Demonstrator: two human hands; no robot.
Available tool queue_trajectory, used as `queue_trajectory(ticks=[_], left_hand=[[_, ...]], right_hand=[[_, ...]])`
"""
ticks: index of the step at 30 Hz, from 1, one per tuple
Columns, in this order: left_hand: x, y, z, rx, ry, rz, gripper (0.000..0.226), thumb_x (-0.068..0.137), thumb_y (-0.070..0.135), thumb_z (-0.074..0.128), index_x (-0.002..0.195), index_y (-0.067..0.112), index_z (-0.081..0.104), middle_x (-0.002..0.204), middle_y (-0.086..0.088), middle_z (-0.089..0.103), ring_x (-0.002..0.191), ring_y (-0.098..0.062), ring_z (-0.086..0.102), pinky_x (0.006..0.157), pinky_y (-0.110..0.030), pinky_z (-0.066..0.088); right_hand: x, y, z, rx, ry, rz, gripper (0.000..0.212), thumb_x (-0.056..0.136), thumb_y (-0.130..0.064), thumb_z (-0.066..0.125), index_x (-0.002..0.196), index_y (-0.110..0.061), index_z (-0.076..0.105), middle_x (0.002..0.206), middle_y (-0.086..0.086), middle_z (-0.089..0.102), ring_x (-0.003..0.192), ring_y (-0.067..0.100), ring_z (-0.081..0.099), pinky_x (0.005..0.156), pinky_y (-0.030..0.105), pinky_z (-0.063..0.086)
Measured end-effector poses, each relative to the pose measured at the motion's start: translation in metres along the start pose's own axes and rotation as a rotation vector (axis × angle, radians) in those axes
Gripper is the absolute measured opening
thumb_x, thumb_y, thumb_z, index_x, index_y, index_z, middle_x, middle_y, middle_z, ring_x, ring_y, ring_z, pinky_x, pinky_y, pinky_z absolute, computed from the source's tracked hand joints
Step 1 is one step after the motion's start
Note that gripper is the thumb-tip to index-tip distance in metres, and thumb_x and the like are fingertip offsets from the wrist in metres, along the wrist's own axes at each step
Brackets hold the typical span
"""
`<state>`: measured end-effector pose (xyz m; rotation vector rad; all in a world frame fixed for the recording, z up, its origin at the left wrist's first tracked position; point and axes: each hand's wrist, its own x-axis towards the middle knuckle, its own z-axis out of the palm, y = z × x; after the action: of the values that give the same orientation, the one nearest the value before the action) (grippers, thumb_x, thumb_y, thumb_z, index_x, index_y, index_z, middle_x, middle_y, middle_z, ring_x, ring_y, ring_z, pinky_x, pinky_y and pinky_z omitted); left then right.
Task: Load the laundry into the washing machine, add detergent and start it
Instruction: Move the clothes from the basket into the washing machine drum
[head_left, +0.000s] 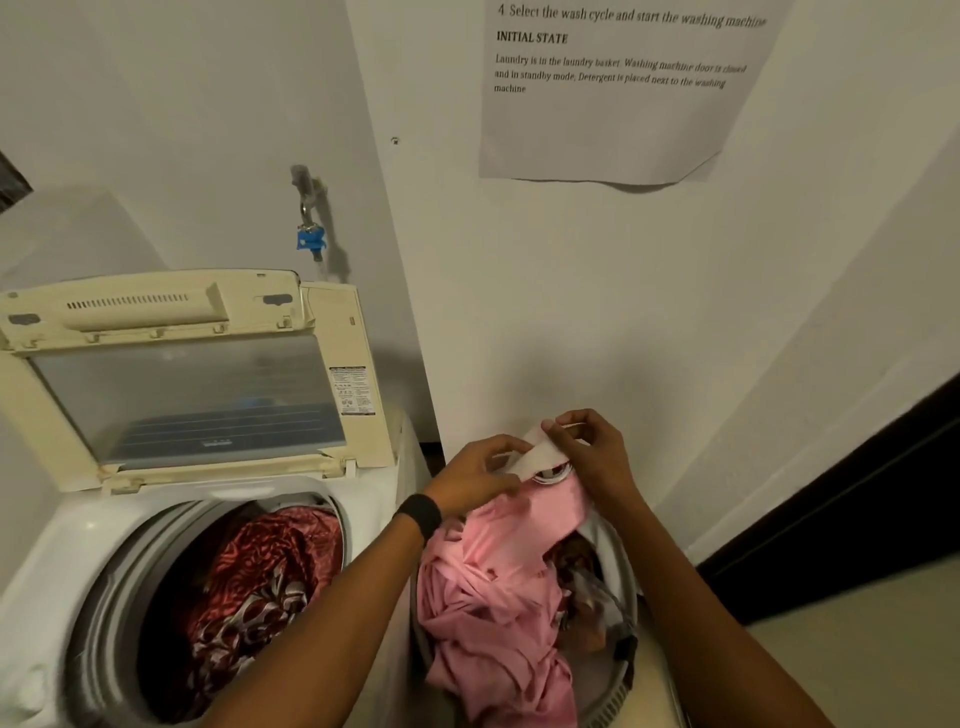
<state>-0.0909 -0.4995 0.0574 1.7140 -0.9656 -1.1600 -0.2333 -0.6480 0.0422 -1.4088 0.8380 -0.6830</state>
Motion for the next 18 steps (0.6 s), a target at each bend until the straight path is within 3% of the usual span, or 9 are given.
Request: queue_trajectory(ticks=[2,4,5,7,9,12,16,18], left_hand=[[-0.003,0.008,-0.001,-0.019,-0.058,-0.046,0.043,0.088,0.024,0.071,0.129,0.027,0.064,0.132,0.002,0.064,0.121,-0.020,0.060,0.107,-0.039,0.048],[-0.001,0.013,0.004,0.109,0.023,-0.033,0.051,0.086,0.043,0.075,0.132,0.022,0.064,0.134,0.001,0.064,0.122,-0.016,0.058,0.102,-0.034,0.047],[0.001,0.012,0.006,0.159,0.118,-0.005,0.046,0.089,0.046,0.075,0.124,0.017,0.068,0.127,-0.001,0.067,0.115,-0.014,0.060,0.099,-0.034,0.049],[0.002,0.012,0.007,0.095,0.272,0.057,0.028,0.099,0.038,0.067,0.094,0.011,0.071,0.094,-0.006,0.070,0.084,-0.005,0.062,0.080,-0.036,0.052],[0.002,0.018,0.003,0.060,0.343,0.091,0.037,0.104,0.030,0.060,0.069,0.018,0.057,0.073,0.001,0.056,0.063,0.004,0.049,0.066,-0.022,0.042],[-0.001,0.023,-0.003,0.077,0.350,0.077,0.042,0.106,0.028,0.055,0.065,0.021,0.047,0.071,0.004,0.048,0.061,-0.001,0.043,0.059,-0.016,0.036],[0.000,0.022,-0.008,-0.205,0.355,0.016,0.038,0.106,0.035,0.054,0.080,0.009,0.065,0.075,0.002,0.064,0.070,-0.006,0.059,0.065,-0.019,0.046],[-0.001,0.024,-0.017,-0.267,0.387,0.021,0.038,0.106,0.038,0.054,0.089,0.007,0.068,0.081,-0.001,0.066,0.077,-0.011,0.060,0.070,-0.024,0.047]], right_hand=[[-0.002,0.001,0.005,0.008,0.019,-0.034,0.020,0.083,-0.014,0.084,0.090,-0.003,0.069,0.082,0.004,0.070,0.071,0.005,0.065,0.066,0.019,0.052],[-0.003,-0.001,0.012,0.018,0.009,-0.052,0.019,0.083,-0.012,0.084,0.088,-0.002,0.068,0.082,0.007,0.070,0.072,0.008,0.067,0.066,0.018,0.053],[-0.003,-0.002,0.015,0.015,-0.003,-0.068,0.019,0.084,-0.013,0.083,0.088,-0.002,0.068,0.083,0.009,0.071,0.073,0.008,0.068,0.066,0.018,0.054],[-0.002,-0.004,0.022,0.001,-0.004,-0.097,0.019,0.086,-0.015,0.082,0.090,-0.003,0.069,0.086,0.009,0.074,0.073,0.009,0.070,0.067,0.020,0.055],[-0.001,-0.004,0.026,0.005,-0.007,-0.095,0.016,0.088,-0.017,0.080,0.090,-0.006,0.069,0.087,0.009,0.075,0.075,0.013,0.070,0.070,0.027,0.056],[-0.001,-0.003,0.029,0.009,-0.065,-0.078,0.013,0.092,-0.020,0.075,0.091,-0.008,0.070,0.089,0.010,0.075,0.077,0.017,0.069,0.074,0.037,0.056],[-0.009,-0.012,0.030,-0.038,-0.190,-0.086,0.025,0.102,-0.039,0.059,0.097,-0.018,0.072,0.093,0.002,0.075,0.087,0.014,0.070,0.080,0.035,0.058],[-0.014,-0.015,0.026,-0.165,-0.287,-0.119,0.025,0.097,-0.045,0.064,0.098,-0.021,0.073,0.087,-0.005,0.075,0.081,0.009,0.069,0.070,0.027,0.057]])
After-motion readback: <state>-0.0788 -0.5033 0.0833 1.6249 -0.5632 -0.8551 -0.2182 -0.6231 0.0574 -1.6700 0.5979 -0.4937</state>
